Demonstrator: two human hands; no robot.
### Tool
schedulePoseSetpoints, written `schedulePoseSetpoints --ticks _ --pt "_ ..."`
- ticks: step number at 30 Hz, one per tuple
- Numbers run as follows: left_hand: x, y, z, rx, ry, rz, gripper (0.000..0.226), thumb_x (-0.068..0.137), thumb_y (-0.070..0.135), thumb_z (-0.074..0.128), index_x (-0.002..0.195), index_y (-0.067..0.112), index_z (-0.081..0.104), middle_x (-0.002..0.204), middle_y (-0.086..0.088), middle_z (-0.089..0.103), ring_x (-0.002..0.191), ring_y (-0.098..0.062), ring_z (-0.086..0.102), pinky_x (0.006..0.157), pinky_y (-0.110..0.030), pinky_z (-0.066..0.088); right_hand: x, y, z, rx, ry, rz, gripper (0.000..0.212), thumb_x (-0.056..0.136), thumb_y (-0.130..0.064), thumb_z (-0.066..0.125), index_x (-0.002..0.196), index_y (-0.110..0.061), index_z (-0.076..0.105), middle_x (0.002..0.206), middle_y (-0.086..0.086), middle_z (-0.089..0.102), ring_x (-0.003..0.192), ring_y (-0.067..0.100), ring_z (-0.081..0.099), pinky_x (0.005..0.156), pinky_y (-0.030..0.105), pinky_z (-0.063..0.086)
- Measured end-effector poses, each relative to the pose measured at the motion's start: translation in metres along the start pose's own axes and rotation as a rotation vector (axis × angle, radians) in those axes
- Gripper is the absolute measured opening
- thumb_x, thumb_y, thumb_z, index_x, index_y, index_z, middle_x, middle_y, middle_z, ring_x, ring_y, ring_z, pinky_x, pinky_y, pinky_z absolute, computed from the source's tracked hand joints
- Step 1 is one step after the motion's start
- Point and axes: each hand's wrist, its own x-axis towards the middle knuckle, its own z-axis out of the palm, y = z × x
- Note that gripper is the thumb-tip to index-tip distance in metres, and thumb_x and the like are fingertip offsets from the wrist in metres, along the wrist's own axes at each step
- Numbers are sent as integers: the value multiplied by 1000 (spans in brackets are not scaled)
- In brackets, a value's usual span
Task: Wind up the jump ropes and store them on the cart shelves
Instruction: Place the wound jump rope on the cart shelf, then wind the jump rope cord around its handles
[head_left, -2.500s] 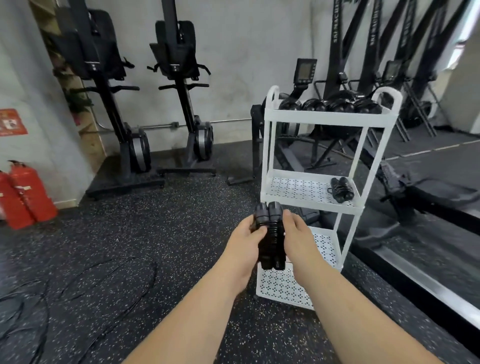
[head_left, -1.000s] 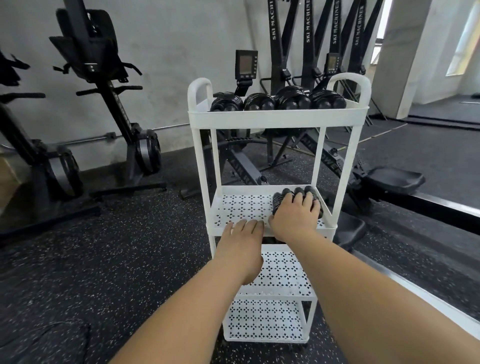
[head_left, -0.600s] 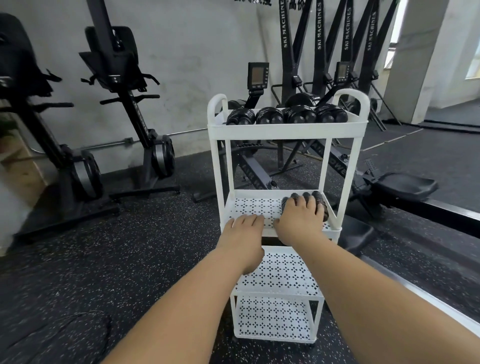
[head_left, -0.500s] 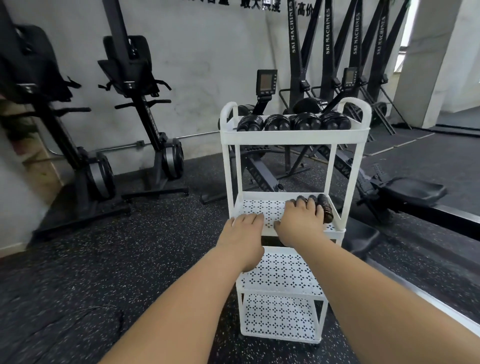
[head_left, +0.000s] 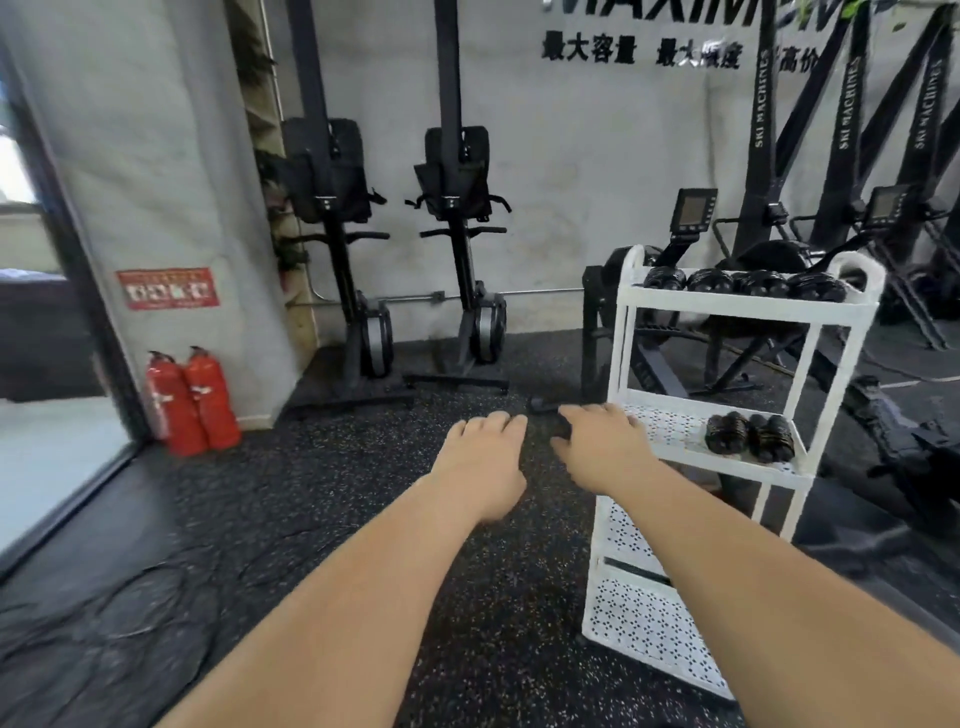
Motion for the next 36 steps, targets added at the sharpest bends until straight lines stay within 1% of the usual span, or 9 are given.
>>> schedulePoseSetpoints --ticks 3,11,16,21,29,36 --pt "-49 -38 -4 27 3 -80 81 105 40 56 170 18 14 174 -10 22 157 -33 29 128 -51 26 -19 -51 -2 -4 -30 -108 63 106 -56 48 161 -28 39 157 6 51 148 32 41 121 53 36" --pt "-172 -145 3 40 -53 -303 80 107 49 54 170 20 15 174 -11 23 157 -37 29 129 -53 25 -67 -189 11 -40 -147 -357 67 104 -59 53 163 -31 36 164 3 44 153 31 35 124 53 32" --pt "-233 -208 25 28 -91 -405 79 106 50 54 170 21 17 173 -10 24 156 -37 31 128 -54 26 -83 -265 41 -60 -236 -450 69 104 -58 54 164 -32 33 164 4 43 154 31 33 125 53 31" --pt "-284 -266 60 -34 -119 -502 78 105 50 55 169 22 20 171 -10 28 155 -37 33 127 -54 27 -94 -335 82 -87 -309 -531 70 104 -58 55 164 -33 33 163 3 43 153 30 33 123 53 33" --pt "-335 -322 128 -131 -188 -624 73 104 46 57 166 23 26 167 -9 35 151 -37 38 125 -52 30 -99 -411 155 -113 -418 -657 67 104 -56 55 164 -33 34 162 1 45 152 28 34 121 50 37" --pt "-369 -377 203 -223 -313 -755 69 105 32 57 166 23 27 167 -8 34 150 -37 39 125 -53 32 -94 -455 230 -149 -579 -758 67 106 -53 54 165 -31 31 164 0 42 153 27 32 121 50 37"
